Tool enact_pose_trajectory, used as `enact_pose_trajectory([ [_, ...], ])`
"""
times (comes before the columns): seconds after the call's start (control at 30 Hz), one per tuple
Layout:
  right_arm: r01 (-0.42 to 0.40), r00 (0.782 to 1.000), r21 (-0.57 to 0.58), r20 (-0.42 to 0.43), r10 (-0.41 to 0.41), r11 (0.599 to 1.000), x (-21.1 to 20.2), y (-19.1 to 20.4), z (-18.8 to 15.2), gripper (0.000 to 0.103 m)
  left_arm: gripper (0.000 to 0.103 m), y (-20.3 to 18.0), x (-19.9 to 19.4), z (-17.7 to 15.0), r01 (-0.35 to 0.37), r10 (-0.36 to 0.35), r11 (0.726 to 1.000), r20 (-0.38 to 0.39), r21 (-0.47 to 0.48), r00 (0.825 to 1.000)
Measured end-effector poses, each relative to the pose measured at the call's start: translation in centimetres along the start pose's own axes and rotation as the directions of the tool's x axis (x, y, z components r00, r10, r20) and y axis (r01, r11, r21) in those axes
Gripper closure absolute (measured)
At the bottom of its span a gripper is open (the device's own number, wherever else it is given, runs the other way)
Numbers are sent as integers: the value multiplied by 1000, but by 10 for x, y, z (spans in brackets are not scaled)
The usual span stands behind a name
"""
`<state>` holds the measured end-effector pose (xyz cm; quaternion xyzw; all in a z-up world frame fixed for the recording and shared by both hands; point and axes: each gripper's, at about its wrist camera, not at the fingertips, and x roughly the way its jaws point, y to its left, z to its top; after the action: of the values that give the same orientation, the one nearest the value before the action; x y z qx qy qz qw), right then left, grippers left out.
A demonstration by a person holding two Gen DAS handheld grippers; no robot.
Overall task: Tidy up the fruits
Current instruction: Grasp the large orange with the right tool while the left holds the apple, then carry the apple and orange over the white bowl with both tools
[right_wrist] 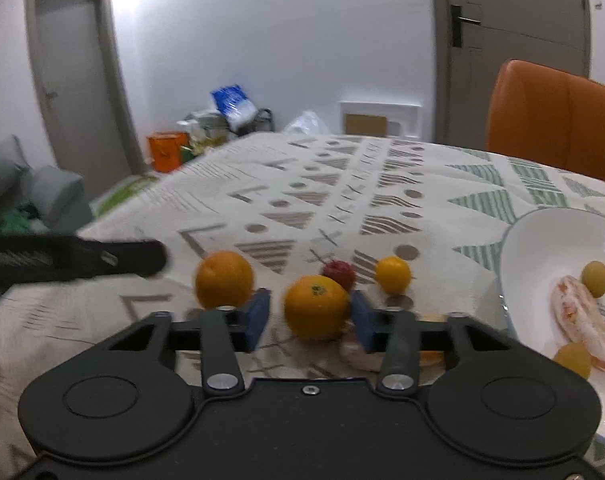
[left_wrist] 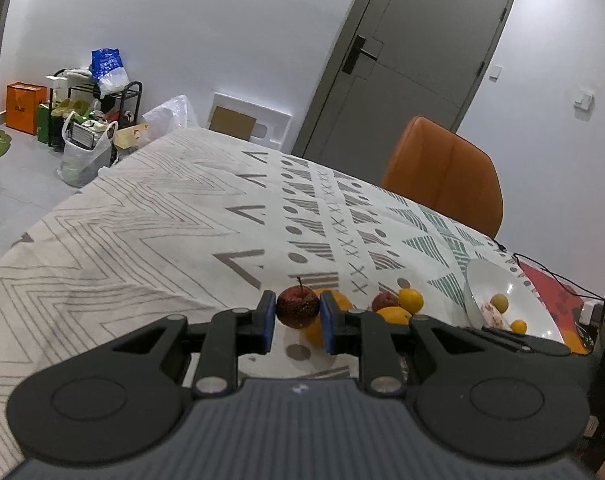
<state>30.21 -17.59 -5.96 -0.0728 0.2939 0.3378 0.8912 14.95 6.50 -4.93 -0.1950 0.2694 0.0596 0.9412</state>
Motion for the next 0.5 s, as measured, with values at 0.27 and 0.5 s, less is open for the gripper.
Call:
enact_pose_trajectory([
  [0.27, -14, 997, 56, 74, 10, 998, -33, -9, 1, 68, 81, -9, -3, 5, -9, 8, 1000, 12, 29, 1000],
  [0.5, 0, 991, 101, 132, -14, 995, -60, -28, 1, 68, 81, -35, -1, 3, 23, -24, 997, 8, 73, 1000],
])
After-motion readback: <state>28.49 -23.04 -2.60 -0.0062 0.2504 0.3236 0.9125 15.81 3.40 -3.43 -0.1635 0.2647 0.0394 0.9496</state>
